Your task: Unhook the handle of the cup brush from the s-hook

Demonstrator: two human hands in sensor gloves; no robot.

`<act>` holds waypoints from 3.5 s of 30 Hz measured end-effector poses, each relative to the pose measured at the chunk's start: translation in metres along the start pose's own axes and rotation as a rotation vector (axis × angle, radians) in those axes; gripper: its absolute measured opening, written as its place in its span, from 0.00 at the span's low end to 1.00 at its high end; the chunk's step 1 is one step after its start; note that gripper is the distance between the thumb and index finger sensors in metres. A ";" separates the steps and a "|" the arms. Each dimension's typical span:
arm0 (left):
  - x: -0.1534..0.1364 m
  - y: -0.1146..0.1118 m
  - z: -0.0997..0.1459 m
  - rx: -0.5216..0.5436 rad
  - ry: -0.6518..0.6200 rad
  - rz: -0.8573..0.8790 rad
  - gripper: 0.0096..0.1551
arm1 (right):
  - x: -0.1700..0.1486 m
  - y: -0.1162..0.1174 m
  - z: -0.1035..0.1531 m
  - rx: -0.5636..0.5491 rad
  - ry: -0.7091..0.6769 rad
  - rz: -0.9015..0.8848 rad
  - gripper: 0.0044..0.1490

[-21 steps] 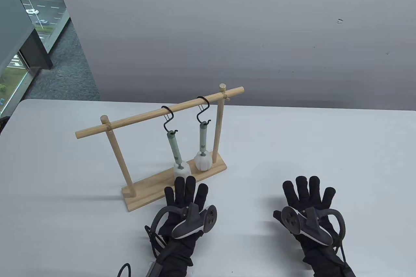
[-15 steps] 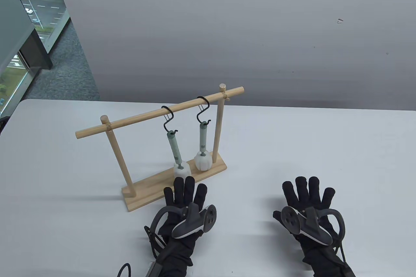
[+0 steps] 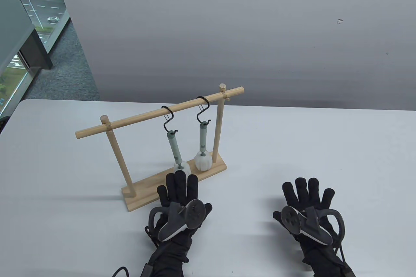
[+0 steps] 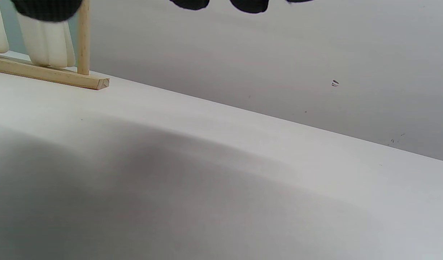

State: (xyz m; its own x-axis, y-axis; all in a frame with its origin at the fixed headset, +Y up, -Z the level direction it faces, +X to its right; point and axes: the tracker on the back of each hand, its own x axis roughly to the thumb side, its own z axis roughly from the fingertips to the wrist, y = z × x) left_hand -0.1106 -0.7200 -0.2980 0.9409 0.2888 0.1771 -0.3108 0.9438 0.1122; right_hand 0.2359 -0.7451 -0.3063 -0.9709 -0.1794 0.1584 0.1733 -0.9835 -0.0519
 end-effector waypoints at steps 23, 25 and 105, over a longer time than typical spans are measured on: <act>-0.057 0.003 -0.029 0.201 0.196 0.848 0.52 | 0.002 0.002 -0.004 0.048 -0.013 -0.052 0.57; -0.058 0.001 -0.034 0.209 0.218 0.893 0.51 | 0.003 0.002 -0.005 0.049 -0.015 -0.059 0.57; -0.013 0.013 -0.028 0.267 -0.049 1.039 0.34 | 0.000 0.005 -0.006 0.178 -0.031 -0.152 0.52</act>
State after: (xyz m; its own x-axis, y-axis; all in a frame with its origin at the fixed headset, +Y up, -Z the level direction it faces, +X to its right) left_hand -0.1227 -0.7073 -0.3263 0.1938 0.9176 0.3470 -0.9807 0.1720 0.0931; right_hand 0.2354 -0.7497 -0.3124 -0.9830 -0.0265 0.1814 0.0542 -0.9873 0.1494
